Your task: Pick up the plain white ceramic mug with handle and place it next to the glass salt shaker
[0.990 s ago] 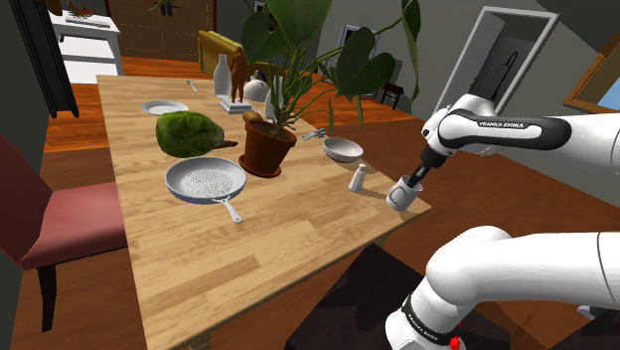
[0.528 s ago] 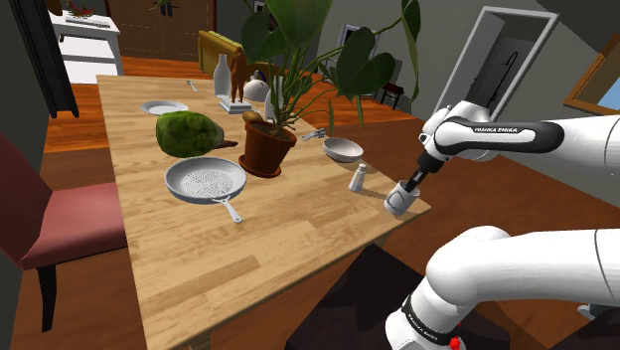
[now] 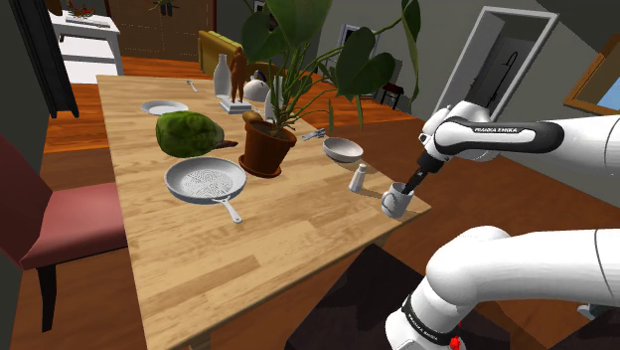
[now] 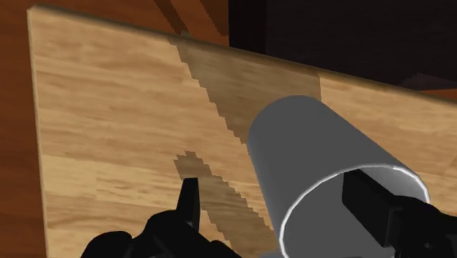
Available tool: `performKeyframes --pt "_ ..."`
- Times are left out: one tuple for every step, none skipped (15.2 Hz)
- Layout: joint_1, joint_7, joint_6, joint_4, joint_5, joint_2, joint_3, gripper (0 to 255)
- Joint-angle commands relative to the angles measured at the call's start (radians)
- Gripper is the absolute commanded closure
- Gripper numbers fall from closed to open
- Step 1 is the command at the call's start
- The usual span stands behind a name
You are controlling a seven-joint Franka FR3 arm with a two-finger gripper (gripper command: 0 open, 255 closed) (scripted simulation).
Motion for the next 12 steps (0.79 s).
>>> performKeyframes --pt "0.0 0.0 0.0 0.0 0.0 0.0 0.0 0" --pt "0.0 0.0 0.0 0.0 0.0 0.0 0.0 0" --pt "-0.004 0.0 -0.041 0.021 0.007 -0.02 0.016 0" --pt "-0.008 0.0 -0.081 0.044 0.014 -0.037 0.031 0" --pt "-0.01 -0.001 -0.12 0.068 0.022 -0.052 0.046 0" --pt "-0.011 -0.002 -0.15 0.087 0.028 -0.062 0.056 0" --pt "-0.011 -0.002 -0.15 0.087 0.028 -0.062 0.056 0" --pt "-0.012 -0.002 -0.15 0.087 0.028 -0.063 0.056 0" --pt "-0.012 -0.002 -0.15 0.087 0.028 -0.062 0.056 0" --pt "-0.011 -0.002 -0.15 0.087 0.028 -0.062 0.056 0" --pt "-0.011 -0.002 -0.15 0.087 0.028 -0.062 0.056 0" --pt "-0.011 -0.002 -0.15 0.087 0.028 -0.062 0.056 0"
